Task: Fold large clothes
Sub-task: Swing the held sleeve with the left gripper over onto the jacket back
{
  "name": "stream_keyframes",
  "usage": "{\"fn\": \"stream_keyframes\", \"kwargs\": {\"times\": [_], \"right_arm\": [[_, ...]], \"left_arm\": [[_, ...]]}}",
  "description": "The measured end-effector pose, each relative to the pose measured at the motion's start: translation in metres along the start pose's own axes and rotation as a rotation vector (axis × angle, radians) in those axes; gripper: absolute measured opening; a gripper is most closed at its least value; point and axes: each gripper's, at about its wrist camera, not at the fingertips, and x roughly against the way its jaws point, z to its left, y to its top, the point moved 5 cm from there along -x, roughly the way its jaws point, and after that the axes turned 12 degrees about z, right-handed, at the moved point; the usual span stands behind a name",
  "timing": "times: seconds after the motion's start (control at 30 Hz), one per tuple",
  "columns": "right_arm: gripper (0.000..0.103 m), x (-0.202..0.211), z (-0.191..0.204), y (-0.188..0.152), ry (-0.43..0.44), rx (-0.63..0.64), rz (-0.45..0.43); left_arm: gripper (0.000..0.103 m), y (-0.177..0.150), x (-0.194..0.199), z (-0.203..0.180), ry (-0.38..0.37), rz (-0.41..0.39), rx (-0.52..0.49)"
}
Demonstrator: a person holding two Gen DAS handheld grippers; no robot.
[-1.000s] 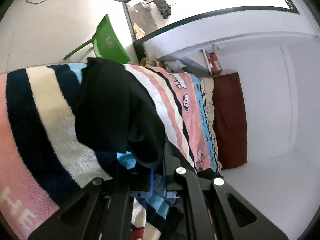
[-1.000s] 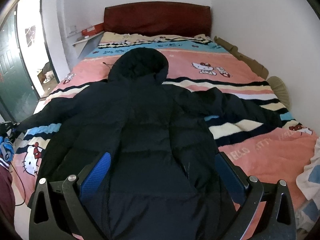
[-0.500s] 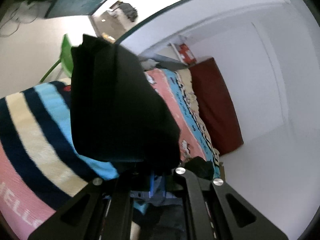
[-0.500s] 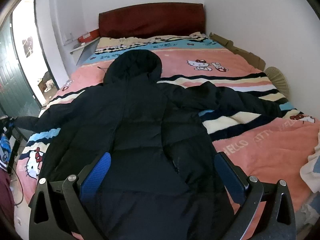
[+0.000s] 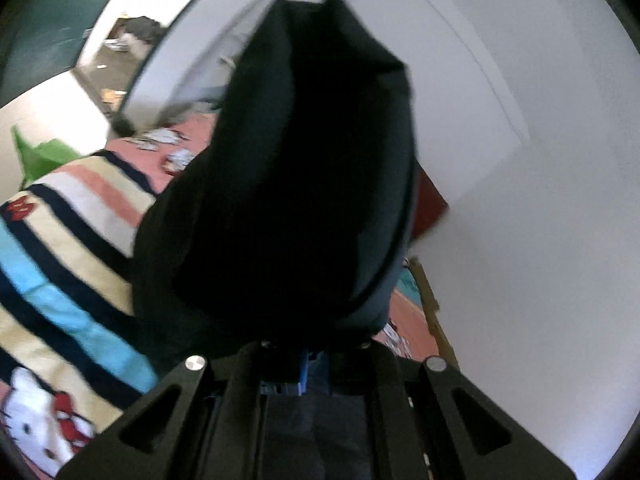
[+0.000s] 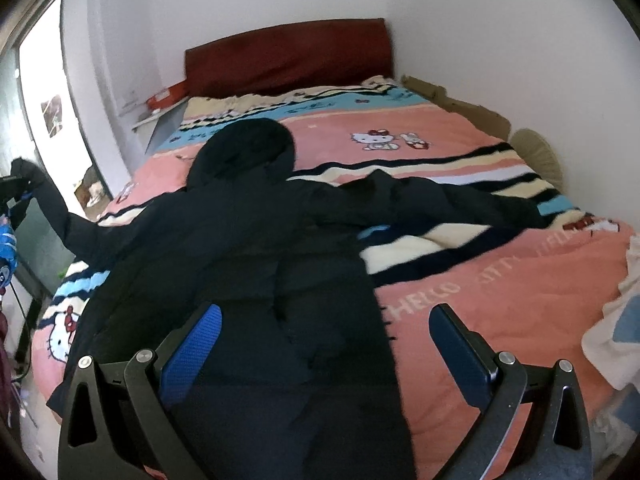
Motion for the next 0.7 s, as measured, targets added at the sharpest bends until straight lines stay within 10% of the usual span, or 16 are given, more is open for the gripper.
{"fn": "stream_keyframes", "kwargs": {"times": [0.47,0.7], "right_arm": [[0.102,-0.008,-0.071,-0.004,-0.034,-0.128,-0.008],[0.102,-0.018,-0.098,-0.006,-0.054,-0.176,0.003]], "left_arm": [[0.004,-0.120,-0.189,-0.165,-0.038,0.289,-0.229],[0.004,-0.206,-0.276,-0.129,0.061,0.464,-0.269]]}}
